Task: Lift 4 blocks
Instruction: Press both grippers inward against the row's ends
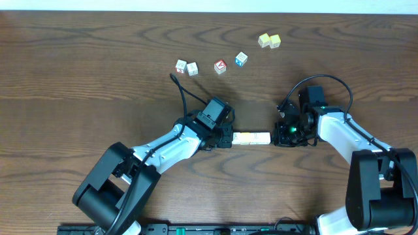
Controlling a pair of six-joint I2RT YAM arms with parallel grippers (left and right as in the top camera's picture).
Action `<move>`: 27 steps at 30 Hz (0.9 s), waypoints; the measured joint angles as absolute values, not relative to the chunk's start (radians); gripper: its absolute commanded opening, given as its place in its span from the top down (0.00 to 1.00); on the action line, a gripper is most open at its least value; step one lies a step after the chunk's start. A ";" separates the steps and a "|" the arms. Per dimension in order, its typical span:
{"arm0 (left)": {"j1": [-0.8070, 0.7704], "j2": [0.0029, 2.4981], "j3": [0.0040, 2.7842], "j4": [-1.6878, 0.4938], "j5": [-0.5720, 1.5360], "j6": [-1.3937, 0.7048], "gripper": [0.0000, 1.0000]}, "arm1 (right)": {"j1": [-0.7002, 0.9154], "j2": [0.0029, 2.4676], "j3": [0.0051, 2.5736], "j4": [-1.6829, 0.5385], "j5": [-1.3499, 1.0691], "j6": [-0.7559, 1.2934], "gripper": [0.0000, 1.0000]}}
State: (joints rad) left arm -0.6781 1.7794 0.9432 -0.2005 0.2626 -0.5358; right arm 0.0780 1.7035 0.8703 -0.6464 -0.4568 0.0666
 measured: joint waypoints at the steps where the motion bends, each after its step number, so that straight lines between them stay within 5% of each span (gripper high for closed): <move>1: -0.678 1.779 0.943 -0.200 0.263 -0.539 0.93 | 0.078 1.703 0.870 -0.646 -0.457 0.067 0.99; 27: -0.678 1.779 0.943 -0.181 0.263 -0.576 0.93 | 0.078 1.703 0.870 -0.646 -0.457 0.067 0.99</move>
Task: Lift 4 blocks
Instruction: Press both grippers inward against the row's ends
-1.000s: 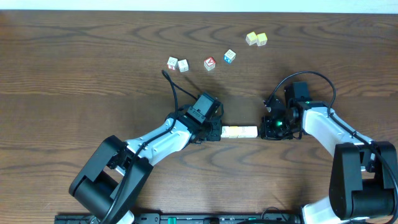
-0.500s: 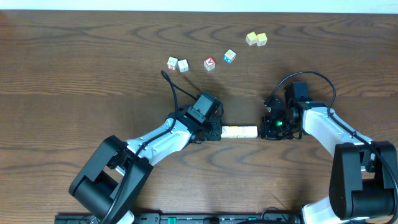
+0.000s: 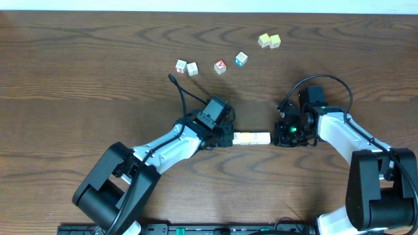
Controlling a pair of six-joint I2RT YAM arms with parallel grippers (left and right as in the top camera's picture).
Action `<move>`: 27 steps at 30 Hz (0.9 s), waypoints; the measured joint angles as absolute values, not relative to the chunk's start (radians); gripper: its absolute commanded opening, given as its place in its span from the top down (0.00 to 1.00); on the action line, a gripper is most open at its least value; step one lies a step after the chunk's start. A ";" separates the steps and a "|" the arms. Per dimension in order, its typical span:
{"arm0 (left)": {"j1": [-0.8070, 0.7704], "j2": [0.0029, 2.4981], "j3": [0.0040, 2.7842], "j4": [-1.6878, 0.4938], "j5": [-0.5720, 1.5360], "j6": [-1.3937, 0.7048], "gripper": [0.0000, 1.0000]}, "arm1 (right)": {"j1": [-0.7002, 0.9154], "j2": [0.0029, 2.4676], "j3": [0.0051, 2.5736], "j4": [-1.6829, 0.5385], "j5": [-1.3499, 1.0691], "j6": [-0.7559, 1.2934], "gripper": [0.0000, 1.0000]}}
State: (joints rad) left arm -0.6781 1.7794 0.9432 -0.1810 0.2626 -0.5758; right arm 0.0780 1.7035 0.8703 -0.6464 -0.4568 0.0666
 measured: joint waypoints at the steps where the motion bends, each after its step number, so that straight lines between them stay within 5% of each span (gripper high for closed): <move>1: -0.678 1.779 0.943 -0.181 0.263 -0.577 0.93 | 0.078 1.703 0.870 -0.646 -0.457 0.067 0.99; 27: -0.685 1.779 0.943 -0.178 0.282 -0.603 0.93 | 0.078 1.703 0.897 -0.685 -0.457 0.066 0.99</move>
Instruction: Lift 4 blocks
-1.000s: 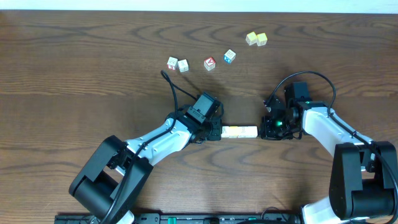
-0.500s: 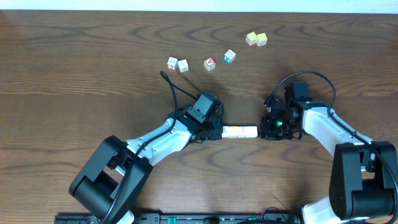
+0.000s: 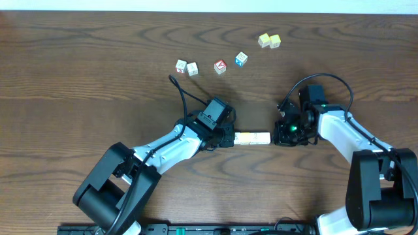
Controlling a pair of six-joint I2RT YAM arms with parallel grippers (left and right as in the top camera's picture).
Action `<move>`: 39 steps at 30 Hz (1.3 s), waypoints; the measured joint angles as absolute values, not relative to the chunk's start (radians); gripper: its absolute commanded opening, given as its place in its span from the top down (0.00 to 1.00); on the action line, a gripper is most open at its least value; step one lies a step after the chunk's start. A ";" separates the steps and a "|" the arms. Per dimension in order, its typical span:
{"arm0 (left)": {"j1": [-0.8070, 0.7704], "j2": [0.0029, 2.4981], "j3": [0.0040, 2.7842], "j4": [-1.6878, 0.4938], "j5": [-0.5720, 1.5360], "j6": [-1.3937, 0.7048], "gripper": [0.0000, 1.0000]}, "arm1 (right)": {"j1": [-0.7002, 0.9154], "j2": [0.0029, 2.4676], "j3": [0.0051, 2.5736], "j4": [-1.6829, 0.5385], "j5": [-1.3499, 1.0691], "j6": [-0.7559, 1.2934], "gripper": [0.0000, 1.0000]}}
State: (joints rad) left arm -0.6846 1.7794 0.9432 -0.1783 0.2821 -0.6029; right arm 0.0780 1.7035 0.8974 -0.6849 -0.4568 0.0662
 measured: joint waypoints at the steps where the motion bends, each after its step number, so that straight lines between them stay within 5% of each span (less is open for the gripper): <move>1: -0.685 1.779 0.943 -0.178 0.282 -0.603 0.93 | 0.078 1.703 0.904 -0.688 -0.457 0.066 0.99; 39: -0.682 1.779 0.943 -0.184 0.282 -0.603 0.93 | 0.109 1.703 0.921 -0.679 -0.433 0.098 0.99</move>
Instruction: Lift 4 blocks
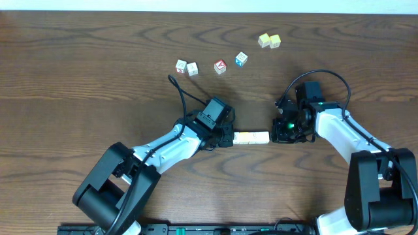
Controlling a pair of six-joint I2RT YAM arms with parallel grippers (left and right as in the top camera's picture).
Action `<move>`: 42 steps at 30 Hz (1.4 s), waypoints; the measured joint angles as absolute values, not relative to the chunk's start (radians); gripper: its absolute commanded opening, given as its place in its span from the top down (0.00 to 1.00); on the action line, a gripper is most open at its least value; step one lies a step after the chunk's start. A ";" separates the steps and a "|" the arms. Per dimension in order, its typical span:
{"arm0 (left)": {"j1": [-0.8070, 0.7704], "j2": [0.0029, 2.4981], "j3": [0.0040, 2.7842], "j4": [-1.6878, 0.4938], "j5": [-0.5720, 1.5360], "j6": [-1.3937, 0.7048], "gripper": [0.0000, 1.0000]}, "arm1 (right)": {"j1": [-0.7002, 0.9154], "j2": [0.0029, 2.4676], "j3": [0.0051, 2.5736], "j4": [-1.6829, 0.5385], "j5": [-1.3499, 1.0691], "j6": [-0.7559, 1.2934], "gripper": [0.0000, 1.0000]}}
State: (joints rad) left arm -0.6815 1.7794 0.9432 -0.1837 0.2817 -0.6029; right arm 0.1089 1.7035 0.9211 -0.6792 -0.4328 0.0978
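Note:
A short row of pale blocks, cream and yellowish, lies end to end at the middle of the wooden table. My left gripper butts against the row's left end. My right gripper butts against its right end. Both look closed, with their tips pressed on the row from either side. From above I cannot tell whether the row rests on the table or hangs just over it.
Loose blocks lie at the back: two white ones, a red one, a blue one and two yellow ones. The left arm's black cable loops behind its wrist.
My right gripper has shifted a little to the left and toward the back. The row of blocks sits slightly higher in the view and looks more tightly squeezed. The left gripper has barely moved.
At the oldest moment both grippers stood against the ends of the block row, and they stayed so through the two later moments with hardly any change. By now the right gripper has pushed in a little and the row has shifted slightly.

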 measured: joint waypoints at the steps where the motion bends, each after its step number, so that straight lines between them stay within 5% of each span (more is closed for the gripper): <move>1: -0.682 1.779 0.943 -0.184 0.282 -0.603 0.93 | 0.109 1.703 0.921 -0.679 -0.433 0.100 0.99; 42: -0.669 1.775 0.943 -0.200 0.302 -0.603 0.93 | 0.109 1.703 0.921 -0.650 -0.467 0.126 0.99</move>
